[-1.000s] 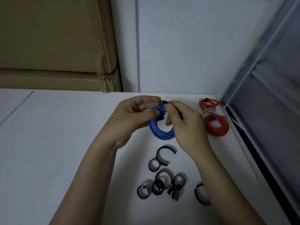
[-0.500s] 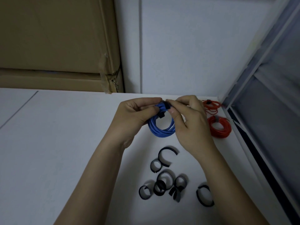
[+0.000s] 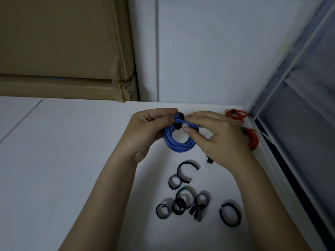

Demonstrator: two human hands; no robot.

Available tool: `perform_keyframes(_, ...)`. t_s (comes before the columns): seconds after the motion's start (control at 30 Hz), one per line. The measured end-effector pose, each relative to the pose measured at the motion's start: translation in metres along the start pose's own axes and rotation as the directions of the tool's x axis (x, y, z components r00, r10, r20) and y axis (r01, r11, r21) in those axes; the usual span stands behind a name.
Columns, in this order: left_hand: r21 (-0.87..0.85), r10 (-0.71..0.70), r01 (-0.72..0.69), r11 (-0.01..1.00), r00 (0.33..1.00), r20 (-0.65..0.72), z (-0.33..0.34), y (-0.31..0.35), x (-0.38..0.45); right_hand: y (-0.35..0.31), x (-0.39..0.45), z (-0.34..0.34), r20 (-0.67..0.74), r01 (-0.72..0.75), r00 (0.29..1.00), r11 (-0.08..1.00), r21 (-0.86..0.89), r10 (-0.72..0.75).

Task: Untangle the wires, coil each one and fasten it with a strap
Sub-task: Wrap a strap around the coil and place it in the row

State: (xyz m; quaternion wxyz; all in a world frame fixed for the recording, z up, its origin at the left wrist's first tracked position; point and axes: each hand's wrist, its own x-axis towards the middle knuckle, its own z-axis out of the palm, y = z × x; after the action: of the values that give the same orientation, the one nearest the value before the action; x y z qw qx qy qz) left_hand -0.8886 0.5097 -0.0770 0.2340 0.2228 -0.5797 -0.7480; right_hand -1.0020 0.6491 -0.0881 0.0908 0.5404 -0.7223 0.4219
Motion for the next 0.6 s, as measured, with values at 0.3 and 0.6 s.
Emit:
perform_keyframes(0.3, 0.069, 0.079, -0.078, 0.995, 0.997, -0.001, 0.003, -0.001, -0.001, -0.008, 0.002, 0.002, -0.15, 0.145, 0.963, 0.902, -0.406, -0.222)
perform_keyframes(0.6, 0.055, 0.1, -0.104, 0.993, 0.993, 0.069, 0.003, 0.003, -0.005, -0.009, 0.001, 0.007, -0.159, 0.117, 0.976, 0.975, -0.189, -0.148)
